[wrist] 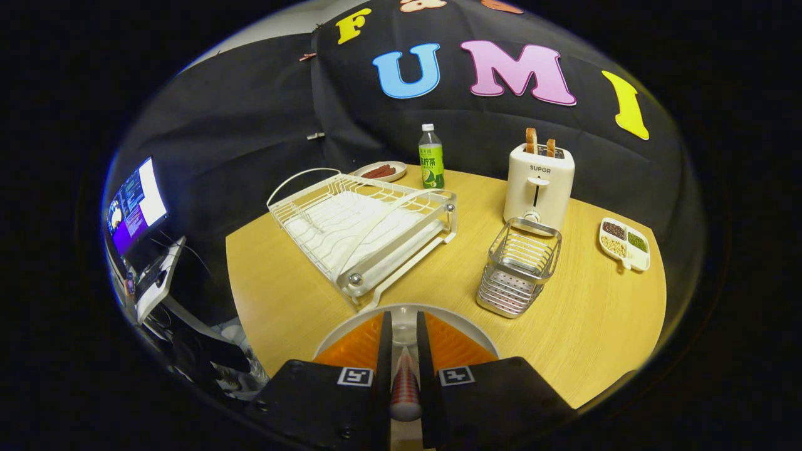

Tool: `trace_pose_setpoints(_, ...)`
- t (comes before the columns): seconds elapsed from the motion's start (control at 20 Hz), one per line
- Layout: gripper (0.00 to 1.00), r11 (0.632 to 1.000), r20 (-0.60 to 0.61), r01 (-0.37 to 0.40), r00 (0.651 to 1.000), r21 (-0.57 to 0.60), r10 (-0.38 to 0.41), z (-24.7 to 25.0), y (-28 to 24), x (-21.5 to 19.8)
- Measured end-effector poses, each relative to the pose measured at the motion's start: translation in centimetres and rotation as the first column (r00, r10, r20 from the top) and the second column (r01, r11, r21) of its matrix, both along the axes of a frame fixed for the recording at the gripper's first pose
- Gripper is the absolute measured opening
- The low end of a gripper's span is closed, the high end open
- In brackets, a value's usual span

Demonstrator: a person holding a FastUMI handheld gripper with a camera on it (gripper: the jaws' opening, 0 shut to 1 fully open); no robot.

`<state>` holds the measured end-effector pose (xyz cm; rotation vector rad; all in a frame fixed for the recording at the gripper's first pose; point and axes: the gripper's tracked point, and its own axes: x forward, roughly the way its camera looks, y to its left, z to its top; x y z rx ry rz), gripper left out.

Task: Take the plate from the dish rack, then take the spoon from the basket and place it into the plate.

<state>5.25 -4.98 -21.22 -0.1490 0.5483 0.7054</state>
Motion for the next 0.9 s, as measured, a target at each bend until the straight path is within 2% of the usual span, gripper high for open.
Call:
trace_pose_setpoints(0.5, 0.25, 0.999, -0.060, 0.031, 0.998, 0.009, -0.030, -0.3, -1.0, 0.0)
trace_pose_setpoints(0.7, 0.96, 0.995, -0.051, 0.089, 0.995, 0.038, -0.087, 1.8, -1.8, 0.6)
trace_pose_setpoints(0.75, 1.00, 0.992, -0.043, 0.113, 0.993, 0.048, -0.111, 2.7, -2.0, 0.9)
trace_pose_setpoints(0.9, 0.99, 0.978, 0.005, 0.188, 0.982, 0.094, -0.189, 6.5, -2.9, 1.4)
